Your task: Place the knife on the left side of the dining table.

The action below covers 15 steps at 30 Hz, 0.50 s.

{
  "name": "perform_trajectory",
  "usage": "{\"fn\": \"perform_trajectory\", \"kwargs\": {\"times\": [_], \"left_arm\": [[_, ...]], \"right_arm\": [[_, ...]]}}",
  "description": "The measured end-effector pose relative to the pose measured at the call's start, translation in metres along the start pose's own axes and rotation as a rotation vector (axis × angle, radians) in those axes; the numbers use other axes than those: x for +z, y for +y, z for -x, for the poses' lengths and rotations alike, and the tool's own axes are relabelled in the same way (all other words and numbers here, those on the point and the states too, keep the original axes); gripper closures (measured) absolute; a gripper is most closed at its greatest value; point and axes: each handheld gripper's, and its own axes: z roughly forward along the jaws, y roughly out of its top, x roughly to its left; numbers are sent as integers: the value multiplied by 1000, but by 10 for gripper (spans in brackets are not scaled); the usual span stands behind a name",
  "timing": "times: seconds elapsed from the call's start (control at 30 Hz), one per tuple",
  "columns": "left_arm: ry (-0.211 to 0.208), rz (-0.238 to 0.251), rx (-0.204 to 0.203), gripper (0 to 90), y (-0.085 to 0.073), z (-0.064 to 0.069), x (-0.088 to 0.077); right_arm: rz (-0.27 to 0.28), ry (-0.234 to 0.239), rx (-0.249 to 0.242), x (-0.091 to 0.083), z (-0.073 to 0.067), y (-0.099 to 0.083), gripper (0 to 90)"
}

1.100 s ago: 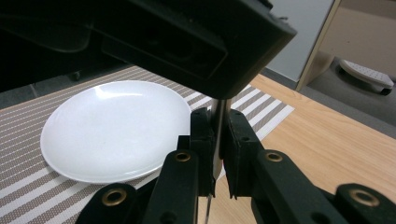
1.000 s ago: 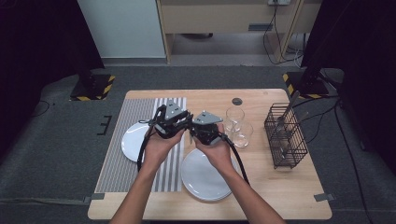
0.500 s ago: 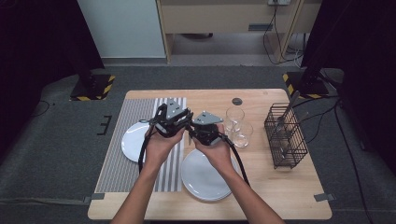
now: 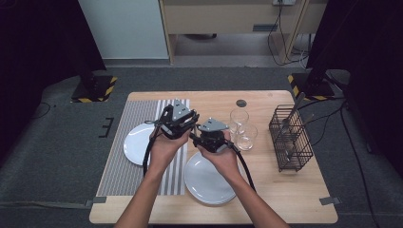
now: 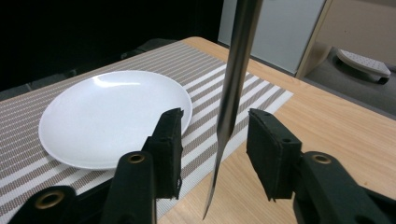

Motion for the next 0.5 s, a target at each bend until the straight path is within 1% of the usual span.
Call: {"fn": "perform_trajectory", "kwargs": {"times": [0.03,0.07,0.1,0.2,0.27,0.3,0.4,0.43,0.47,0.5], "left_arm": [[0,0,-7,746,0,0,1],[3,-8,-9,746,1,0,1],[4,-13,-10,746,1,0,1],[8,-31,-14,746,1,-1,2],[9,-33,-20,746,1,-1,2],[16,-45,-23,746,2,-2,2],[38,-54,-23,746,4,-3,2],[38,-54,-23,745,4,-3,2],[41,-49,-32,745,4,-4,2],[44,-42,-40,745,5,-5,1]], "right_arm": [[-10,-6,7,0,0,-2,498],[-21,-8,-1,0,0,-4,486],[-22,-12,3,1,-1,-5,490],[-33,-6,-6,2,-1,-9,494],[-36,-6,-6,2,-1,-11,495],[-47,-3,-3,4,-1,-14,495],[-54,2,-1,6,-2,-18,514],[-54,2,-1,6,-2,-18,514],[-53,4,0,6,-2,-19,519],[-65,3,-5,8,-3,-22,523]]}}
